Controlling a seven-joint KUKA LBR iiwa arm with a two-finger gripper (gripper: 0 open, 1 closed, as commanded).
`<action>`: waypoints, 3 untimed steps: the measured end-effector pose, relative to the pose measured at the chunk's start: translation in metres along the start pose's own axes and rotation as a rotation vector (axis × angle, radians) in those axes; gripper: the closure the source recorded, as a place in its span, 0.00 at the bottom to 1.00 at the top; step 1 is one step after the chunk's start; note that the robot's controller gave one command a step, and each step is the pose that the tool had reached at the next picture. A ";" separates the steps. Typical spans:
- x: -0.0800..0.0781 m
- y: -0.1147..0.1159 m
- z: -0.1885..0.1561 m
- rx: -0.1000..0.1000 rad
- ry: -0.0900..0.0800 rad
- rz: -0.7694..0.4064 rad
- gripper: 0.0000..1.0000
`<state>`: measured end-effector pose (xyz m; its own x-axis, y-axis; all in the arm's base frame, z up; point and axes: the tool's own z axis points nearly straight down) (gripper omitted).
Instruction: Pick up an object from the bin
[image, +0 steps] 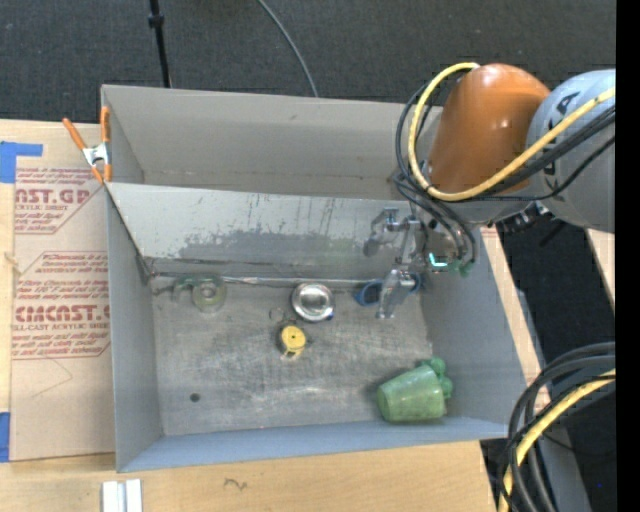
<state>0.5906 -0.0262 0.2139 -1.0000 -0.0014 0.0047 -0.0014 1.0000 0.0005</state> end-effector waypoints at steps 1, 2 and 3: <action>0.001 -0.012 0.139 -0.001 -0.010 0.243 0.00; -0.005 0.077 0.139 0.000 -0.015 0.165 0.00; 0.037 0.155 0.140 -0.001 -0.016 -0.108 0.00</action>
Offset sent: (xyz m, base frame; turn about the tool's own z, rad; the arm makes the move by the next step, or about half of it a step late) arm -0.0026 -0.0121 -0.1385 0.2419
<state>0.5522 0.1283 0.0738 -0.9939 -0.1093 -0.0115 -0.1093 0.9940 0.0012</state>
